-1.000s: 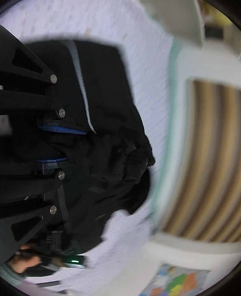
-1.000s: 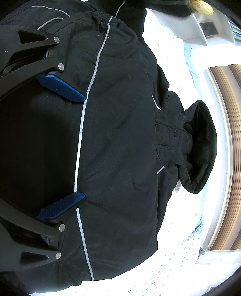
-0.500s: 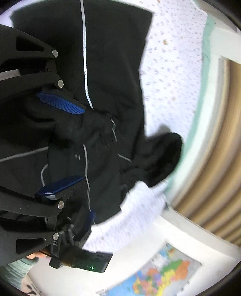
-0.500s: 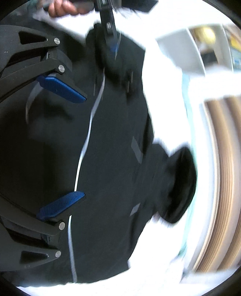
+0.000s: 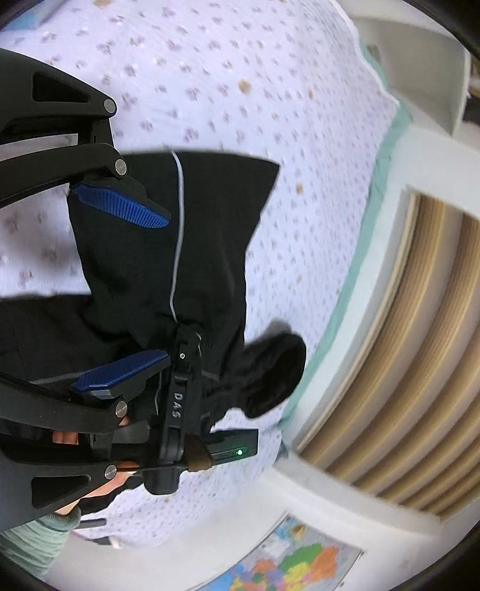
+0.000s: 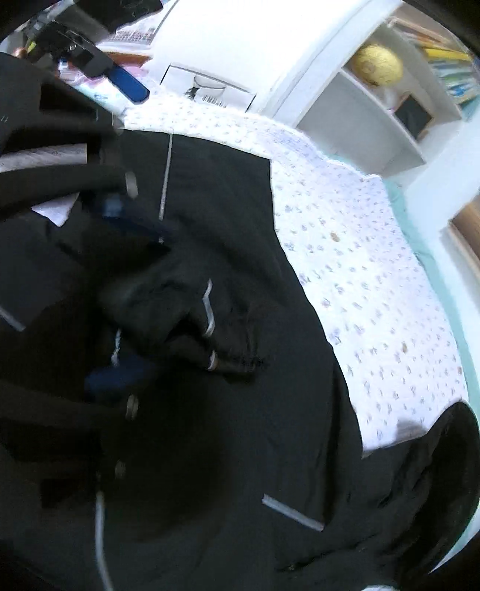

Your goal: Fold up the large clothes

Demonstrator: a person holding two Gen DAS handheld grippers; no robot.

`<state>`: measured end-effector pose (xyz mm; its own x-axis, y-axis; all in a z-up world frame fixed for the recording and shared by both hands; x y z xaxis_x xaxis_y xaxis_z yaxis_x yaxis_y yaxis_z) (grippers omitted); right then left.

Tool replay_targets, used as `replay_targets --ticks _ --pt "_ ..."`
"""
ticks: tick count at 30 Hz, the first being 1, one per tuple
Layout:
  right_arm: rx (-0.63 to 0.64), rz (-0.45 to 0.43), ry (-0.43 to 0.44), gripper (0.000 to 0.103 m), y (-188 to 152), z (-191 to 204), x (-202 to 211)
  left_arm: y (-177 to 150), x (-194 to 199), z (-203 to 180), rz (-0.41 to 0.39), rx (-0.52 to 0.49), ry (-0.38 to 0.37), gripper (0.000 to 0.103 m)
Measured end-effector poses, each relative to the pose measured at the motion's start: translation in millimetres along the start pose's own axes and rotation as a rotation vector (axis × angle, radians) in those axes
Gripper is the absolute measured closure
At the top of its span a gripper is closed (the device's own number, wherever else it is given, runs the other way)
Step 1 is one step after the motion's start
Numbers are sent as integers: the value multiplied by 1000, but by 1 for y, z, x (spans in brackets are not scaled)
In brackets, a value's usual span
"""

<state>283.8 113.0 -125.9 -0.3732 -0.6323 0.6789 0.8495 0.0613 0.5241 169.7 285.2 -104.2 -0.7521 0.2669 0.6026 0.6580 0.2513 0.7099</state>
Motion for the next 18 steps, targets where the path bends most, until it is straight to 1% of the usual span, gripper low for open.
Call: replay_targets --ticks 1,2,3,4,6,8,10,12,15,18 --pt "27 -5 -34 57 1 5 -3 0 0 4 1 9 15 33" --pt "56 -12 -54 63 0 12 -2 0 2 7 -2 14 29 33" --pt "88 -24 -37 71 -2 20 5 1 0 5 -7 15 37 33" --pt "107 -41 -36 71 -4 22 13 2 1 4 -12 12 40 33" --pt "155 -100 -63 72 -4 29 40 5 3 -3 -24 7 46 33" --pt "201 -168 -89 73 -8 33 75 11 7 -14 -35 -7 37 33" --pt "237 -240 -134 73 -10 31 115 17 8 -27 -41 -28 40 33" --pt "251 -295 -181 73 -10 21 152 23 6 -45 -41 -59 38 33" --pt "255 -365 -259 73 -13 -4 204 31 -7 -72 -23 -95 30 33" --pt "232 -396 -343 73 -15 -39 243 34 -27 -97 8 -122 13 33"
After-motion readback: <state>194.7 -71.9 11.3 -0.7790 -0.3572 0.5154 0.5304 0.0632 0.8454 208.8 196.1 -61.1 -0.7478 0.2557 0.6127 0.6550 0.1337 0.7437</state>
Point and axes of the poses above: each gripper's, at about its wrist camera, not at the fingertips, and x roughly against the way its jaws point, z to its left, y to its top, the point moved 1 cm from there along -x, roughly the way its jaws point, and after that the axes turned 3 degrees about y, right-handed, at the moved point
